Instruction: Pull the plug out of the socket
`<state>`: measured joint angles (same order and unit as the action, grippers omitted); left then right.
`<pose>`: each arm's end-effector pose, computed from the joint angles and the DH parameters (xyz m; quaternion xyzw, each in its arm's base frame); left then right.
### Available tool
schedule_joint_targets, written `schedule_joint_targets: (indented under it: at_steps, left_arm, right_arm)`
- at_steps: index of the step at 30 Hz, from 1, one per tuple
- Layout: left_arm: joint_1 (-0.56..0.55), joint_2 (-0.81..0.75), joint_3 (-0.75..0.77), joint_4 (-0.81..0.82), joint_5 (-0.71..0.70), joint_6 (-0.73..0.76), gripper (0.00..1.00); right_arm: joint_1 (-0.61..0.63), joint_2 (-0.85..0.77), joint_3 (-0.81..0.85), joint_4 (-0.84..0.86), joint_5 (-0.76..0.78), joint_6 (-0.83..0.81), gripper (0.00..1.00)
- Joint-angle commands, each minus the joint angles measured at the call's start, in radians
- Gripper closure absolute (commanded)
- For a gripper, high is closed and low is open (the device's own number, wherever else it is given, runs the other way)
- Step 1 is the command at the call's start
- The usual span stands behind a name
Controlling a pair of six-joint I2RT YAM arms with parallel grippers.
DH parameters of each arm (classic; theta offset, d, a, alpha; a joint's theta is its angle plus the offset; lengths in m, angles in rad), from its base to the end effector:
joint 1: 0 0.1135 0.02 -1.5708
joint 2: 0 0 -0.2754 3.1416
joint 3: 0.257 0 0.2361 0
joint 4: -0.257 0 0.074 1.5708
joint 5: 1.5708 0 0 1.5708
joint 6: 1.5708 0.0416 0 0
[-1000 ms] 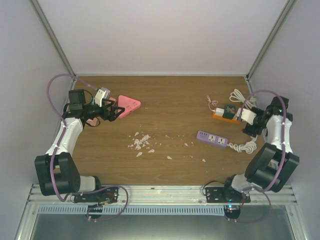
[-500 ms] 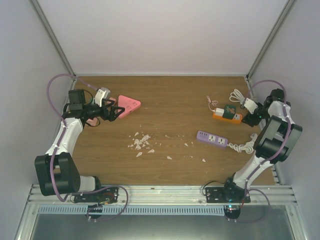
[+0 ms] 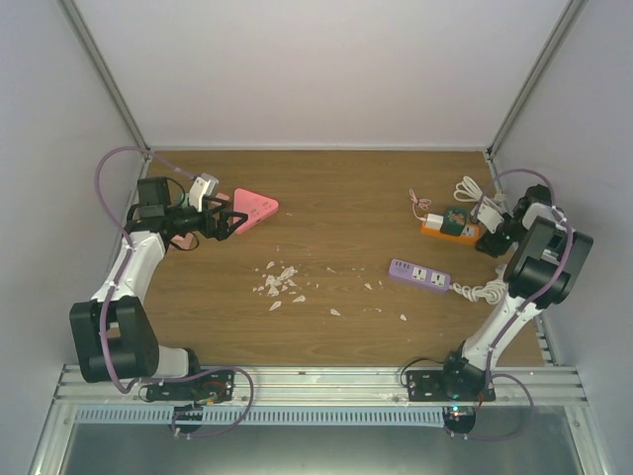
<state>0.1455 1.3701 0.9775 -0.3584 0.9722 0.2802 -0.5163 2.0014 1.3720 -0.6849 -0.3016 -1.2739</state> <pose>0.2724 0.0052 0.2850 0.2403 0.7965 -0.3444 0.4349 0.3398 -0.1787 0.1679 -0.3805 0.9039 -0.0055 0.1953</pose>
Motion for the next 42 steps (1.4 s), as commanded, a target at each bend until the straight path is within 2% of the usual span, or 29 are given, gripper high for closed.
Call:
schedule_joint_targets:
  at_steps: [1, 10, 20, 27, 38, 42]
  left_arm:
    - [-0.003, 0.012, 0.016, 0.037, 0.026, 0.001, 0.01]
    - [-0.002, 0.02, 0.018, 0.037, 0.024, 0.002, 0.01]
    - [-0.003, 0.029, 0.024, 0.027, 0.023, -0.001, 0.01]
    - [-0.003, 0.024, 0.023, 0.024, 0.019, 0.001, 0.01]
    - [-0.002, 0.021, 0.021, 0.026, 0.023, 0.003, 0.01]
    - [-0.002, 0.021, 0.02, 0.028, 0.025, 0.003, 0.01]
  right_arm:
    - [0.021, 0.022, -0.017, 0.033, -0.004, 0.007, 0.33]
    - [0.122, -0.033, -0.098, 0.038, -0.109, 0.043, 0.35]
    - [0.325, -0.107, -0.21, 0.09, -0.203, 0.136, 0.36]
    - [0.37, -0.168, -0.177, 0.023, -0.312, 0.159, 0.36]
    - [0.344, -0.154, -0.16, 0.102, -0.119, 0.202, 0.4]
    - [0.343, -0.133, -0.169, 0.114, -0.105, 0.173, 0.37]
